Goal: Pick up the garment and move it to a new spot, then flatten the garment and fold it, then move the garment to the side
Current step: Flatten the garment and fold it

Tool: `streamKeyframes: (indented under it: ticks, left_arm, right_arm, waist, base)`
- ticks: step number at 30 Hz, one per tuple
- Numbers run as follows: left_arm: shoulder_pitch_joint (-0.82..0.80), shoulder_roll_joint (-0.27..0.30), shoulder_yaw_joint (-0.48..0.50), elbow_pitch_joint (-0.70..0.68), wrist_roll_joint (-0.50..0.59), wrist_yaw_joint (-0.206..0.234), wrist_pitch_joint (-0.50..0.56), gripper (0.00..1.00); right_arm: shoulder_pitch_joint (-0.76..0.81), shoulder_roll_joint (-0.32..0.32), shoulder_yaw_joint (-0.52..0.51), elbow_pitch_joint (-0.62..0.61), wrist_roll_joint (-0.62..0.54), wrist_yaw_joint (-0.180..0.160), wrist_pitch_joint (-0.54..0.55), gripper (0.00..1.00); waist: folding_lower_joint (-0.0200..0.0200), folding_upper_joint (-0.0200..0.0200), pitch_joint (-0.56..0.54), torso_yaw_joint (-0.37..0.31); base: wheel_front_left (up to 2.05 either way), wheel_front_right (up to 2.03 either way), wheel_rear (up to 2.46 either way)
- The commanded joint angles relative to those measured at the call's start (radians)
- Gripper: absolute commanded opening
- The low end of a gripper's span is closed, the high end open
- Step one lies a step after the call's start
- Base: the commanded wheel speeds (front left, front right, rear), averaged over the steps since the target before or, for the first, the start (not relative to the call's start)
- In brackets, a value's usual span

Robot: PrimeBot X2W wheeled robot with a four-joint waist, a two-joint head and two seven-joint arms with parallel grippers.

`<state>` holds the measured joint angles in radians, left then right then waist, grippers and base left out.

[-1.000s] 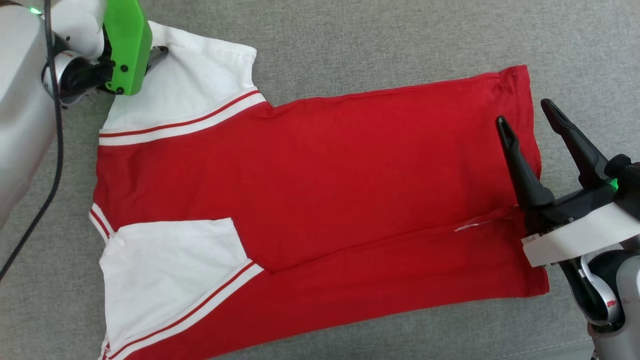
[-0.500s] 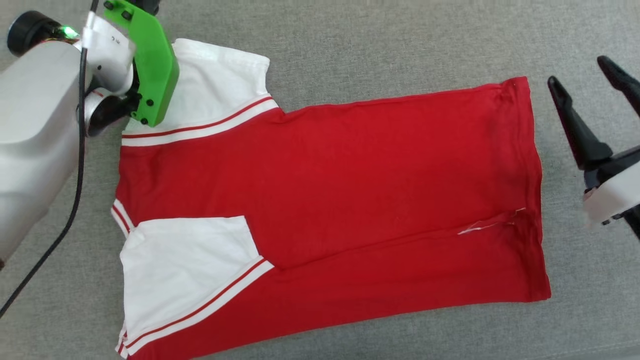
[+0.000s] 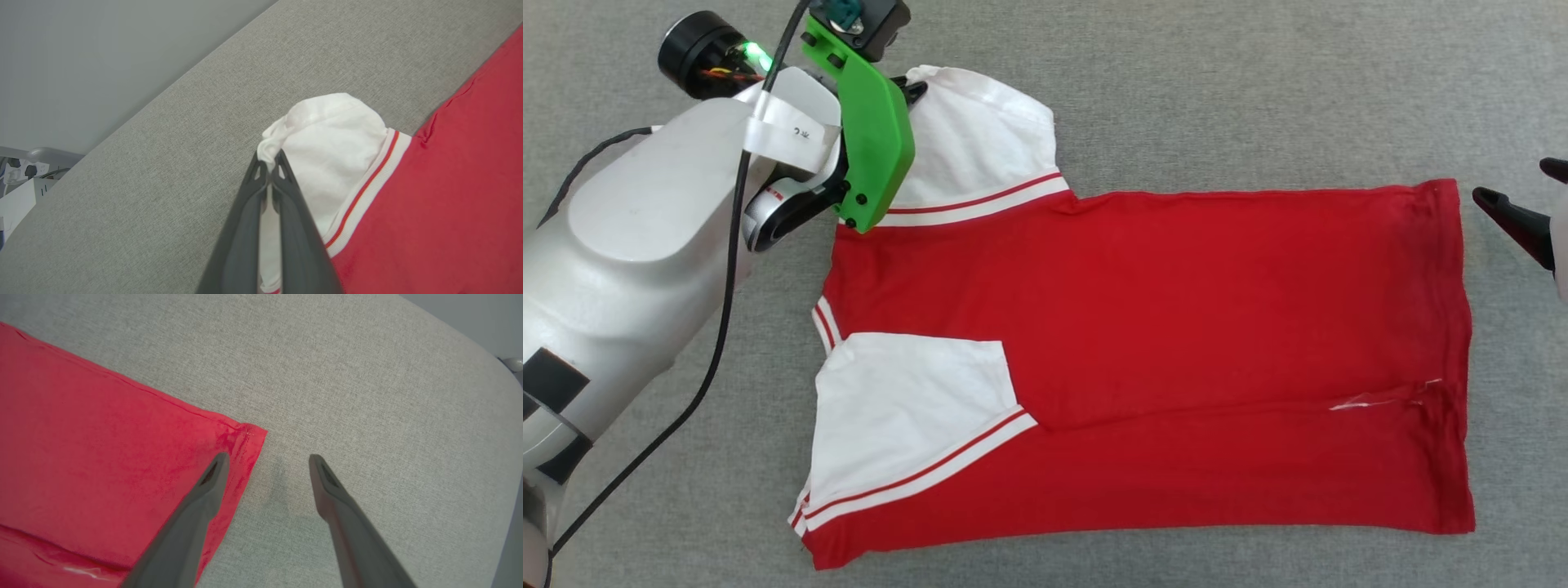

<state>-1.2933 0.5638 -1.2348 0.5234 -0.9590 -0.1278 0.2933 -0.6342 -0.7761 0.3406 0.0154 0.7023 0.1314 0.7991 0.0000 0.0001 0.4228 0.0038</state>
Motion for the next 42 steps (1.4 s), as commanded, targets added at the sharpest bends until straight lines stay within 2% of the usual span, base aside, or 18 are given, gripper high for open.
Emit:
streamKeyframes:
  ticks: [1, 7, 16, 17, 18, 25, 33, 37, 42]
  left_arm:
    - [-0.008, -0.007, -0.001, -0.012, 0.017, -0.003, -0.015, 0.0]
    - [-0.032, -0.017, 0.003, -0.058, 0.037, 0.006, -0.038, 0.0]
    - [-0.03, -0.009, 0.004, -0.082, 0.044, 0.016, -0.059, 0.0]
    - [-0.026, -0.005, 0.004, -0.081, 0.044, 0.018, -0.063, 0.0]
    - [-0.021, 0.0, 0.005, -0.08, 0.043, 0.021, -0.068, 0.0]
    - [0.044, 0.023, 0.01, -0.064, 0.02, 0.033, -0.107, 0.0]
    - [0.152, 0.061, 0.008, -0.102, 0.002, 0.066, -0.166, 0.0]
    - [0.22, 0.092, 0.001, -0.151, 0.003, 0.093, -0.192, 0.0]
    - [0.343, 0.145, -0.005, -0.252, -0.018, 0.149, -0.232, 0.0]
  right_arm:
    - [-0.032, 0.007, 0.022, 0.024, 0.005, -0.001, 0.023, 1.0]
    - [-0.089, 0.056, 0.099, 0.157, -0.014, -0.001, 0.041, 1.0]
    - [-0.042, 0.087, 0.234, 0.322, 0.004, -0.001, 0.02, 1.0]
    - [-0.041, 0.087, 0.244, 0.33, 0.01, -0.001, 0.012, 0.18]
    - [-0.045, 0.085, 0.251, 0.334, 0.011, -0.001, -0.006, 0.0]
    - [-0.066, 0.091, 0.227, 0.353, 0.027, -0.001, -0.178, 0.0]
    - [0.019, 0.097, 0.189, 0.328, 0.036, -0.001, -0.375, 0.0]
    - [0.084, 0.101, 0.164, 0.311, 0.026, -0.001, -0.446, 0.0]
    - [0.186, 0.109, 0.13, 0.277, 0.016, -0.001, -0.498, 0.0]
  waist:
    - [0.0, -0.0001, 0.011, 0.034]
    - [0.0, -0.0001, 0.053, 0.072]
    - [0.0, -0.0001, 0.07, 0.09]
    - [0.0, -0.0001, 0.065, 0.087]
    - [0.0, -0.0001, 0.059, 0.083]
    - [0.0, -0.0001, -0.021, 0.065]
    - [0.0, -0.0001, -0.14, 0.065]
    - [0.0, -0.0001, -0.186, 0.067]
    - [0.0, -0.0001, -0.236, 0.071]
  base:
    - [0.0, 0.0, 0.0]
    - [0.0, 0.0, 0.0]
    - [0.0, 0.0, 0.0]
    - [0.0, 0.0, 0.0]
    - [0.0, 0.0, 0.0]
    - [0.0, 0.0, 0.0]
    - [0.0, 0.0, 0.0]
    - [0.0, 0.0, 0.0]
    - [0.0, 0.0, 0.0]
